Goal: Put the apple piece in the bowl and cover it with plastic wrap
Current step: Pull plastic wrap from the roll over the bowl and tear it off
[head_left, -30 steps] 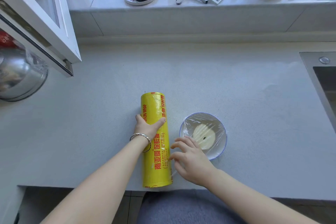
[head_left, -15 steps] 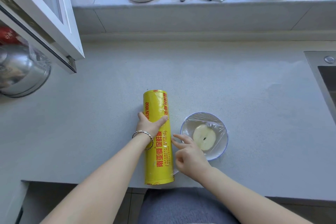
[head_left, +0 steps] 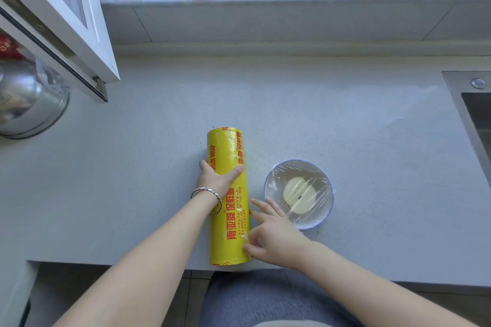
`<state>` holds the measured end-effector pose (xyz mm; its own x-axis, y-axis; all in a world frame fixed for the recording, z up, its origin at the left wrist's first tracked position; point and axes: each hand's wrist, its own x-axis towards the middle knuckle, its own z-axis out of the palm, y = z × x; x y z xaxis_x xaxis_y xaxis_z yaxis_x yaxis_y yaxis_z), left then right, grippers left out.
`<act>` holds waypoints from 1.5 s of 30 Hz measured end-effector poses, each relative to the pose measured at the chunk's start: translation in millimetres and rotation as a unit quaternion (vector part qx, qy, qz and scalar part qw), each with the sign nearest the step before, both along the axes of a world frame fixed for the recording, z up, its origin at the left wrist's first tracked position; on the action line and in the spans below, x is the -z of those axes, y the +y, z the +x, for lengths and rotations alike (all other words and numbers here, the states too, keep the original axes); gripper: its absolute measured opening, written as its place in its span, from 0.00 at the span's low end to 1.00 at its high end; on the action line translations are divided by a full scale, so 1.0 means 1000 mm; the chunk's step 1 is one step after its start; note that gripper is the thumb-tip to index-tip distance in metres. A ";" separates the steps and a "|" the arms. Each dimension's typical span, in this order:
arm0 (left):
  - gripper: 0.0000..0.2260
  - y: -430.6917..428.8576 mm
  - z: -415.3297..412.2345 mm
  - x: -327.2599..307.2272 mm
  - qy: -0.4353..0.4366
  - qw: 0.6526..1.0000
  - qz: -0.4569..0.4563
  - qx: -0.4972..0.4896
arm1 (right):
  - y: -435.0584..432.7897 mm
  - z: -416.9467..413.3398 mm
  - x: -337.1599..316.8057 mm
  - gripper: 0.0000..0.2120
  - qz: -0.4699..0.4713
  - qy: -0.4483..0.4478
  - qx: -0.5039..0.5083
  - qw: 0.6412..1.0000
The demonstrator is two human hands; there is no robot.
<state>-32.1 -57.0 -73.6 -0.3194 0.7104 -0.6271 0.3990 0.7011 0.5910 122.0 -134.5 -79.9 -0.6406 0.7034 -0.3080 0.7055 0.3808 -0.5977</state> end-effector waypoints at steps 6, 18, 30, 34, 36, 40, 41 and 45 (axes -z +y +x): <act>0.35 0.001 0.006 -0.002 0.017 1.000 0.004 0.008 | -0.008 -0.001 0.015 0.13 0.097 0.030 0.064 0.993; 0.36 -0.001 -0.009 -0.008 -0.052 0.996 0.009 -0.071 | 0.002 0.015 0.007 0.17 0.201 -0.089 -0.011 0.976; 0.40 0.025 -0.047 -0.056 -0.091 0.957 0.070 -0.266 | 0.021 0.009 -0.056 0.11 0.334 -0.158 0.034 0.929; 0.38 0.028 -0.046 -0.073 -0.071 0.960 0.093 -0.253 | 0.047 0.006 -0.099 0.10 0.325 -0.076 0.123 0.935; 0.39 0.027 -0.040 -0.082 -0.065 0.960 0.104 -0.252 | 0.055 0.003 -0.119 0.18 0.159 0.032 0.205 0.965; 0.39 0.028 -0.017 -0.098 -0.095 0.953 0.111 -0.265 | 0.051 -0.016 -0.114 0.35 -0.179 0.115 0.205 0.955; 0.39 0.027 -0.012 -0.100 -0.100 0.955 0.118 -0.255 | 0.049 -0.021 -0.109 0.35 -0.198 0.139 0.210 0.947; 0.35 0.018 0.008 -0.105 -0.102 0.966 0.164 -0.170 | 0.060 -0.026 -0.094 0.28 -0.248 0.231 0.294 0.894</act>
<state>-24.0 -39.2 31.0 -0.4628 0.7572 -0.4609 0.0305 0.5333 0.8454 96.4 -74.5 14.3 -0.3440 0.8104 -0.4743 0.3311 -0.3679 -0.8689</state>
